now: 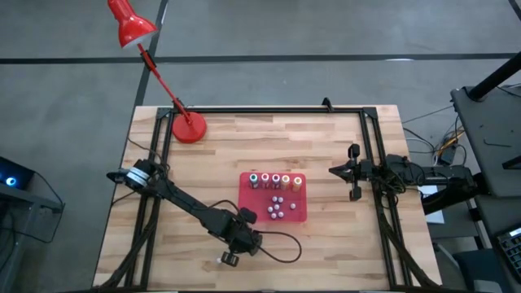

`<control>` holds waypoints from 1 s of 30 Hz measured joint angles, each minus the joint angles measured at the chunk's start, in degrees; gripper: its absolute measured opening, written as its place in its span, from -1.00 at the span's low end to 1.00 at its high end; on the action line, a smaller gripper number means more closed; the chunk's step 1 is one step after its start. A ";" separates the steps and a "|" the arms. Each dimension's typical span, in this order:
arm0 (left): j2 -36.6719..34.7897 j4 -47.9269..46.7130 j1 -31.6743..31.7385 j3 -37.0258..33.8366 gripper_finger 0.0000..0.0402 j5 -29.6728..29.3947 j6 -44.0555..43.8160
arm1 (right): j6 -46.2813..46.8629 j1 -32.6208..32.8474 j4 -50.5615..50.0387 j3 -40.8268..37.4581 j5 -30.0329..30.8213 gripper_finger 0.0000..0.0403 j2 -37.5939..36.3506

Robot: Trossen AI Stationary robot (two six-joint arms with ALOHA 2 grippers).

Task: Pick & Place food coloring
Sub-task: Put the left small green food coloring bottle into the container

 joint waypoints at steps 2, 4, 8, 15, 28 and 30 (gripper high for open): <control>0.00 -0.09 0.00 0.61 -0.76 0.13 0.02 | 0.00 0.00 -0.01 0.00 0.00 -0.96 0.00; 0.00 -0.90 0.00 1.86 -0.80 0.17 0.02 | 0.00 0.01 -0.01 0.00 0.00 -0.96 -0.02; 0.00 -6.74 0.00 6.46 -0.80 0.17 0.27 | 0.00 -0.01 -0.01 0.00 0.00 -0.96 -0.01; -0.02 -17.71 1.14 16.16 -0.80 0.14 2.18 | 0.00 0.00 0.00 0.00 0.00 -0.96 -0.01; -0.07 -22.48 10.62 20.50 -0.80 -0.17 9.62 | 0.00 -0.01 0.01 0.00 0.00 -0.96 -0.02; -0.07 -22.40 12.18 20.48 -0.80 -0.14 12.04 | 0.00 0.01 0.00 0.00 0.00 -0.96 0.01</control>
